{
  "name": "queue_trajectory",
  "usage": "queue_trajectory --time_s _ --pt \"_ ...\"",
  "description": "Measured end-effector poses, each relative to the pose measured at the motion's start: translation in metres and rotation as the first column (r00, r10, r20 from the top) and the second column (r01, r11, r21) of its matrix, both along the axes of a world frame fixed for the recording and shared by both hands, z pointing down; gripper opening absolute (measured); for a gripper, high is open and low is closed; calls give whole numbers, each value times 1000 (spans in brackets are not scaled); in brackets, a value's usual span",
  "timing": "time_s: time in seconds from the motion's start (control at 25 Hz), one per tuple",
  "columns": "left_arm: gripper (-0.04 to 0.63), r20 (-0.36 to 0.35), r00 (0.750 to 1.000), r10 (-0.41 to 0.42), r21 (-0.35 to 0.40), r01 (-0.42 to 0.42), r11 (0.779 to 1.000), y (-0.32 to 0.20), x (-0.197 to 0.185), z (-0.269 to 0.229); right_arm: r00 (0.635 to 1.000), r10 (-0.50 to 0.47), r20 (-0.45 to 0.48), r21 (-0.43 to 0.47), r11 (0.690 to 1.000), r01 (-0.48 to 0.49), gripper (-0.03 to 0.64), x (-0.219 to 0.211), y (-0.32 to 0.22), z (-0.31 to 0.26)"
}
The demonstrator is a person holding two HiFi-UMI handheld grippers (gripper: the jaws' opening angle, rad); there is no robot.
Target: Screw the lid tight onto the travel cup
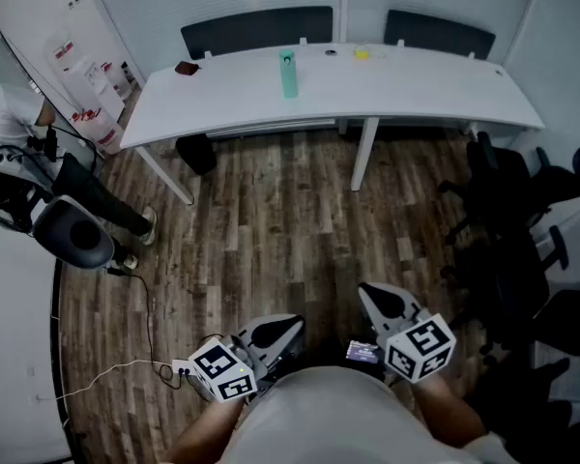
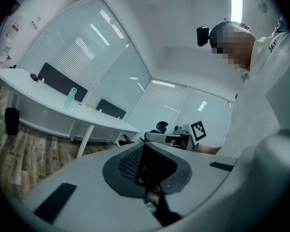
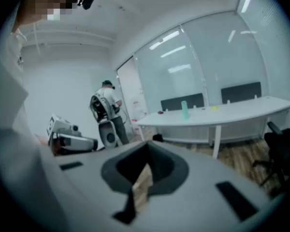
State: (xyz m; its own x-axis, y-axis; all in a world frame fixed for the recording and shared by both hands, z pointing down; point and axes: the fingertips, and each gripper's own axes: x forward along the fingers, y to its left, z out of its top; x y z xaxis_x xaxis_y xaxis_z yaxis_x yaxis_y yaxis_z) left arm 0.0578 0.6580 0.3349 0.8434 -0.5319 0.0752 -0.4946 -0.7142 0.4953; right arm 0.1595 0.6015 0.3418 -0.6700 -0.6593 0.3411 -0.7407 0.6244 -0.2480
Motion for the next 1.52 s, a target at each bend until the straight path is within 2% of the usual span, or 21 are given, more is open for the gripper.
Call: queue_trajectory --time_s 0.32,0.64,0.84,1.0,1.2,1.24,1.36,1.52 --pt "17 10 999 -52 0 52 999 -16 9 4 1000 -25 -13 -1 1000 25 21 12 -12 6" --pt "17 -36 999 -37 -22 36 999 -19 32 0 998 -64 -24 3 998 64 21 22 -22 12" --pt "17 -6 997 -82 -18 82 997 -28 35 6 995 -101 -21 2 995 101 21 24 -31 17" --pt "18 9 993 -122 -30 122 992 -40 28 12 990 -138 0 -23 990 138 23 16 -39 24" --pt "20 -1 991 -134 -28 133 991 -69 8 14 990 -141 16 -31 989 141 26 0 -62 25" --pt "20 -4 991 -134 -26 134 991 -78 2 15 990 -138 13 -29 990 138 34 -5 -69 25" --pt "28 -16 992 -129 -24 128 991 -107 -16 19 992 -124 25 -33 992 125 127 -21 -95 26" --pt "61 -24 995 -95 -18 95 995 -149 -35 17 996 -86 33 -42 995 87 137 -43 -136 26"
